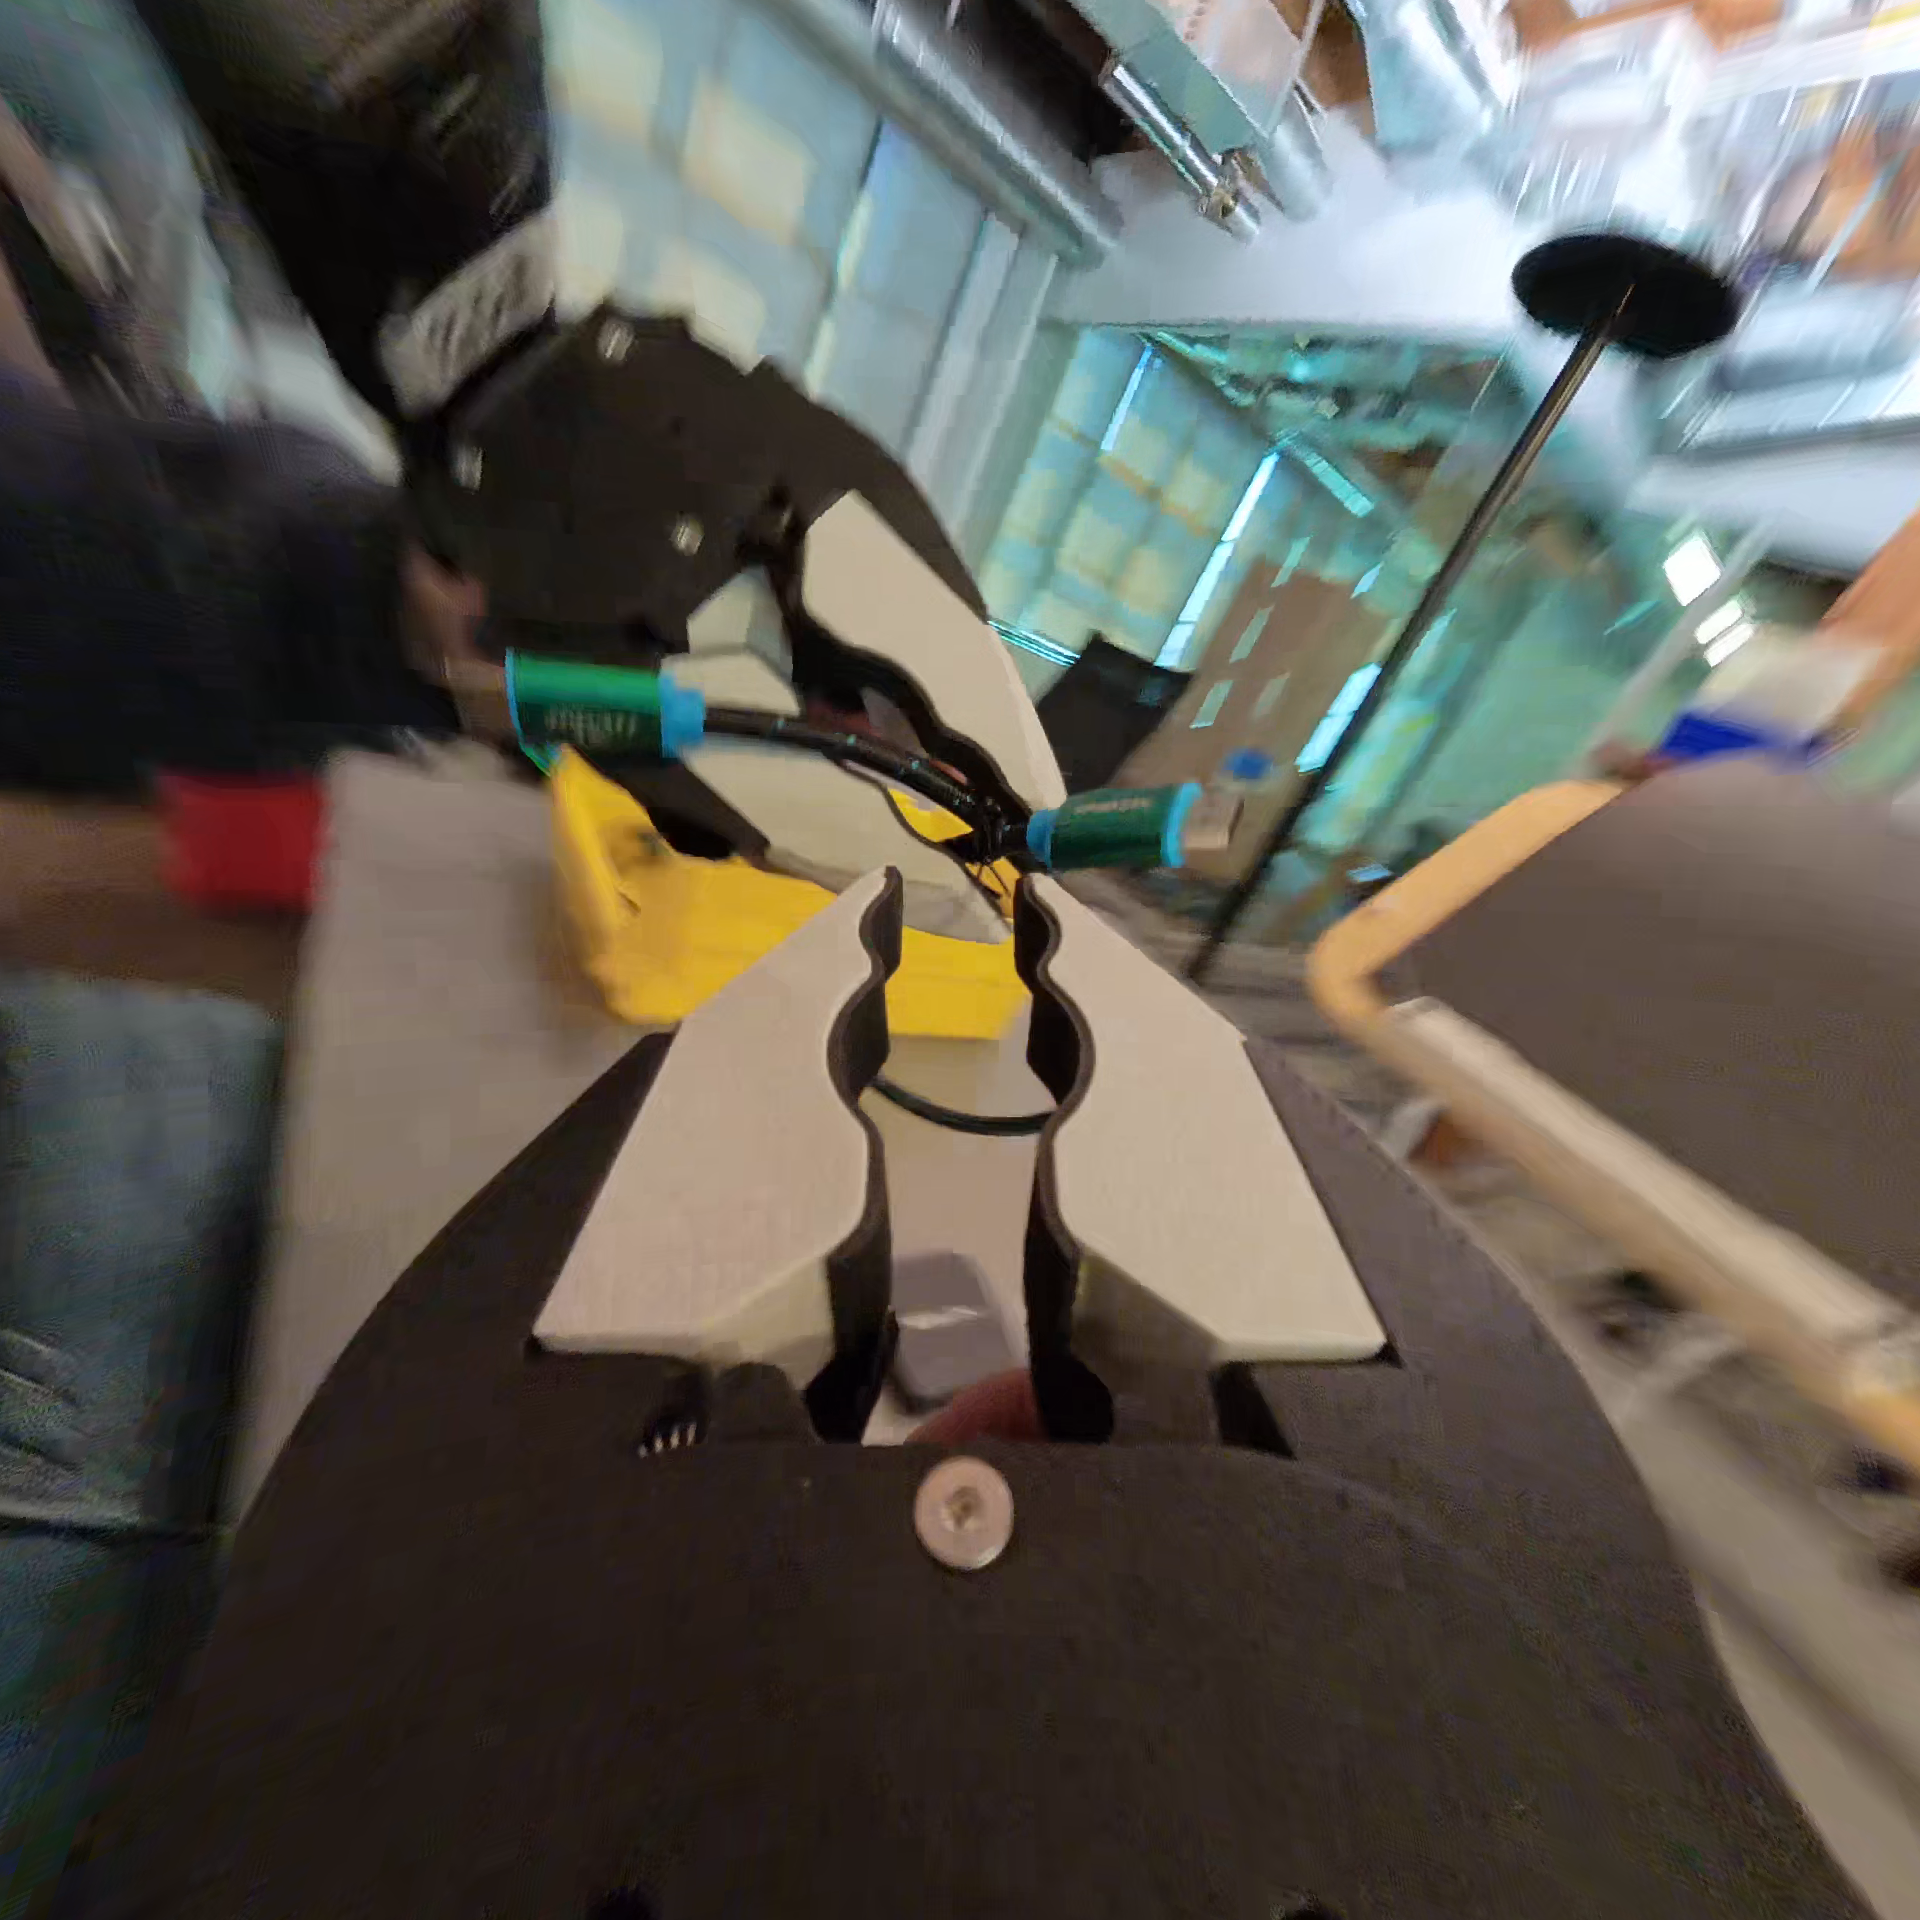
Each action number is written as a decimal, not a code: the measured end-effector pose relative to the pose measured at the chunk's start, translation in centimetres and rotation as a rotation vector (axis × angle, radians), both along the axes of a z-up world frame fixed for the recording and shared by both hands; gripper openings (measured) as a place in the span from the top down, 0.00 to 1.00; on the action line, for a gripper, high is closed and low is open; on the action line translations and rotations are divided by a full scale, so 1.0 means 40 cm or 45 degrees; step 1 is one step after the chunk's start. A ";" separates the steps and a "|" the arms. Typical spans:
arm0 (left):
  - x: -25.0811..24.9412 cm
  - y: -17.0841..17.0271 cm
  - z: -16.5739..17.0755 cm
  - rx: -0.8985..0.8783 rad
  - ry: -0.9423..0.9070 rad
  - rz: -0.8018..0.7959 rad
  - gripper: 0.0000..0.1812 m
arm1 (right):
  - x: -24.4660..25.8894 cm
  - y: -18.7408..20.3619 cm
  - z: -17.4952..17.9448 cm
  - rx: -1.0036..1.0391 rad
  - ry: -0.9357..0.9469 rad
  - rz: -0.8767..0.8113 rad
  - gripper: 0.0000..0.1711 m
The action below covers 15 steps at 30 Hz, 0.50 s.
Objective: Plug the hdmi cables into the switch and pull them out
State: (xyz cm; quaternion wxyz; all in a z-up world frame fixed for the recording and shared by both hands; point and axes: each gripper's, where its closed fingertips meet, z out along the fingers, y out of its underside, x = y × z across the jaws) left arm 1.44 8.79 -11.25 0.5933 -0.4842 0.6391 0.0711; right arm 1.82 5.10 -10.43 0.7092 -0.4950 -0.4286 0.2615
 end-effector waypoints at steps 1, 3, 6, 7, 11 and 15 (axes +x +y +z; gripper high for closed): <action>0.000 0.000 0.000 -0.027 -0.012 -0.002 0.90 | 0.002 0.002 0.001 0.162 -0.125 -0.084 0.89; 0.003 -0.004 -0.012 -0.109 -0.006 -0.012 0.90 | 0.008 0.007 0.006 0.486 -0.353 -0.243 0.93; 0.004 -0.012 -0.030 -0.197 0.024 -0.015 0.90 | 0.000 0.011 -0.006 0.856 -0.675 -0.374 0.95; 0.005 -0.014 -0.029 -0.210 0.017 -0.014 0.90 | -0.004 0.014 -0.012 0.933 -0.753 -0.393 0.94; 0.007 -0.019 -0.027 -0.279 -0.001 -0.013 0.90 | -0.013 0.024 -0.030 1.048 -0.889 -0.407 0.95; 0.002 -0.018 -0.035 -0.294 0.023 -0.003 0.90 | -0.014 0.035 -0.032 1.069 -0.931 -0.435 1.00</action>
